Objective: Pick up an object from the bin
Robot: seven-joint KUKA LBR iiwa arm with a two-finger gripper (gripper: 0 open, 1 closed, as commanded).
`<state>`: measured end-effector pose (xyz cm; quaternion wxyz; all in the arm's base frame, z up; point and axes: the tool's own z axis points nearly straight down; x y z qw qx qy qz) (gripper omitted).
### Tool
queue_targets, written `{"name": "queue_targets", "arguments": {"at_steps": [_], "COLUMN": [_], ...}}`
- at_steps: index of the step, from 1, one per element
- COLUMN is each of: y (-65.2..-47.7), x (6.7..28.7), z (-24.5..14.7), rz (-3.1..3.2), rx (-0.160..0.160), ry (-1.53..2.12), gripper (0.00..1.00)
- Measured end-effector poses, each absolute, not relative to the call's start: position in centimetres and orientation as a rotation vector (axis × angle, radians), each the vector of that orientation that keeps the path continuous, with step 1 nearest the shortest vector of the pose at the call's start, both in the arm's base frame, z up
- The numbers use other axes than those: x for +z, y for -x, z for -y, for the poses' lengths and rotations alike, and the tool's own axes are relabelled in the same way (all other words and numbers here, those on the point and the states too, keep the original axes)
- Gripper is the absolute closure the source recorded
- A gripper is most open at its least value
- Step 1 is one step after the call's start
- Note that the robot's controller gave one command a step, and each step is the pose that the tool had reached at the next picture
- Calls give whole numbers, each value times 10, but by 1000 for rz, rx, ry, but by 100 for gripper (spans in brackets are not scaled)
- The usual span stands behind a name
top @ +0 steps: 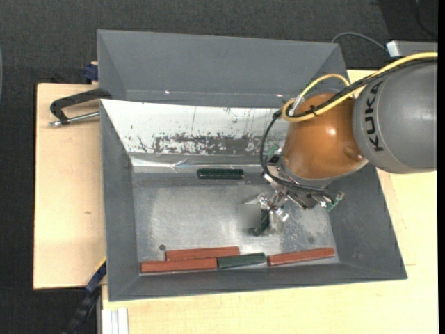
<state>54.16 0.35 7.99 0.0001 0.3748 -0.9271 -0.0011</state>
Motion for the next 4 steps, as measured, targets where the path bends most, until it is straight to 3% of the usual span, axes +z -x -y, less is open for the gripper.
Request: {"name": "queue_targets", "arguments": {"at_steps": [2, 4], "y": [-543, -544], "x": [122, 141], "z": [-4, -4], "rz": [2922, 2924], "rx": [0, 1], "ry": [-1168, -1167], "gripper": [100, 100]}}
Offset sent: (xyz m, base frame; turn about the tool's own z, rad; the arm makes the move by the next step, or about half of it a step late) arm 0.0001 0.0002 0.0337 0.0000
